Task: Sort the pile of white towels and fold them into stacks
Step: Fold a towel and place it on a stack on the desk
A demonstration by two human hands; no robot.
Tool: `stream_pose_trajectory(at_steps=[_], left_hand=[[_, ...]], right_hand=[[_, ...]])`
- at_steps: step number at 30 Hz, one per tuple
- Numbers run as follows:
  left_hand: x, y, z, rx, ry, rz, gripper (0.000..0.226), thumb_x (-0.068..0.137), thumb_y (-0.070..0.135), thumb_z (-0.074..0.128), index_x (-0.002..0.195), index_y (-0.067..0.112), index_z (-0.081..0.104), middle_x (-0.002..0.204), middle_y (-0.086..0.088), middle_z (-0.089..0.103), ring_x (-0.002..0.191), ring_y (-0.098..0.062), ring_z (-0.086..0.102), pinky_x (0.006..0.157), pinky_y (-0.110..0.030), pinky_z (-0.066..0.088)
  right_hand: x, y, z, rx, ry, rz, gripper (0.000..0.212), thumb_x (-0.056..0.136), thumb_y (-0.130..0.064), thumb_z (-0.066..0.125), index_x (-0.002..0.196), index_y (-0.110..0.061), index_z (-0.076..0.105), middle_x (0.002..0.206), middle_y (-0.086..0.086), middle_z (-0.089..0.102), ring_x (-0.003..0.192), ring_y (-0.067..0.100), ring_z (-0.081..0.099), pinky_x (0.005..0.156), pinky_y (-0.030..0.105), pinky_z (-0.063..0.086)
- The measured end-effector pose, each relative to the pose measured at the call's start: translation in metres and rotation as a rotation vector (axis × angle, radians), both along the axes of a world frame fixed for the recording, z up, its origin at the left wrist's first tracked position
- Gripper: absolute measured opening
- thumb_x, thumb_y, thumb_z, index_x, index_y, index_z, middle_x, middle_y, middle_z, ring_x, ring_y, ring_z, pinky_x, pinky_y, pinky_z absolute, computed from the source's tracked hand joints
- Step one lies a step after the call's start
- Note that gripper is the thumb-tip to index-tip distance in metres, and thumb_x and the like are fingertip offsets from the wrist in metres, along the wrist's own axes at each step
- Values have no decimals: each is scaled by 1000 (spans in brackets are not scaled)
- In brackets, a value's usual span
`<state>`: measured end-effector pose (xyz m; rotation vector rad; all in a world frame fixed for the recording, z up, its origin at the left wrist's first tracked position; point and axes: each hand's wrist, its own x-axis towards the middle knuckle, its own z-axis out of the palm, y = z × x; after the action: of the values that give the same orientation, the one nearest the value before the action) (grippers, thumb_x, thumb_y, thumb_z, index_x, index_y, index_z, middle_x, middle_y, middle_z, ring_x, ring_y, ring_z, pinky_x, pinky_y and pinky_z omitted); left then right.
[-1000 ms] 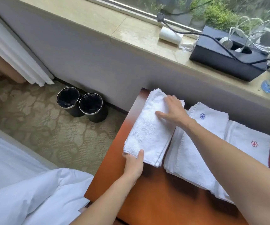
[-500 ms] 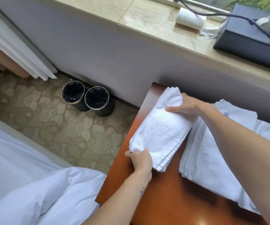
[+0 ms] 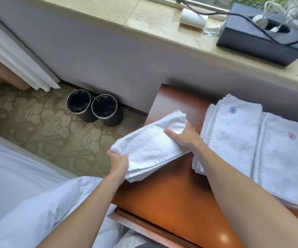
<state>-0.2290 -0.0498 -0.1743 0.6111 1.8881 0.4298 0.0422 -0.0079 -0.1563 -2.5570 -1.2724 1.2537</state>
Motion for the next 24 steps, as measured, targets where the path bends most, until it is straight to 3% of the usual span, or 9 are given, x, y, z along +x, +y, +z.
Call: stream_pose_trajectory(at_steps=[6,10,14,18,24], left_hand=[[-51,-23,11,17,4,-21,48,91,0,48,129,22,29,114,0,51,100,-19,53,84,-41,46],[-70,-47,20,14,38,-68,50,87,5,48,127,27,30,107,2,55,94,-20,59,73,-39,52],[-76,-60,23,44,50,-145,52,83,11,51,129,27,34,110,-1,59,99,-24,63,85,-46,57],[-67,-85,24,27,30,-206,48,85,11,54,128,22,36,110,-4,56,96,-22,62,69,-36,53],[-54,-100,23,10,40,-210,45,91,9,56,130,12,34,108,-2,48,92,-17,58,63,-32,49]], right_hand=[[-52,-70,5,43,12,-94,121,69,-94,54,155,-16,23,158,8,43,145,33,42,114,59,30],[-81,-126,3,-19,4,-187,118,73,-93,51,152,-10,25,154,15,45,141,35,45,112,57,29],[-90,-175,5,-71,45,-291,116,76,-91,50,154,-9,23,153,18,42,139,37,47,113,55,29],[-78,-224,9,-83,89,-333,109,81,-87,52,152,-8,27,152,18,44,136,38,49,113,53,35],[-62,-265,16,-79,166,-326,106,86,-80,56,154,-5,26,154,16,42,137,38,49,114,52,38]])
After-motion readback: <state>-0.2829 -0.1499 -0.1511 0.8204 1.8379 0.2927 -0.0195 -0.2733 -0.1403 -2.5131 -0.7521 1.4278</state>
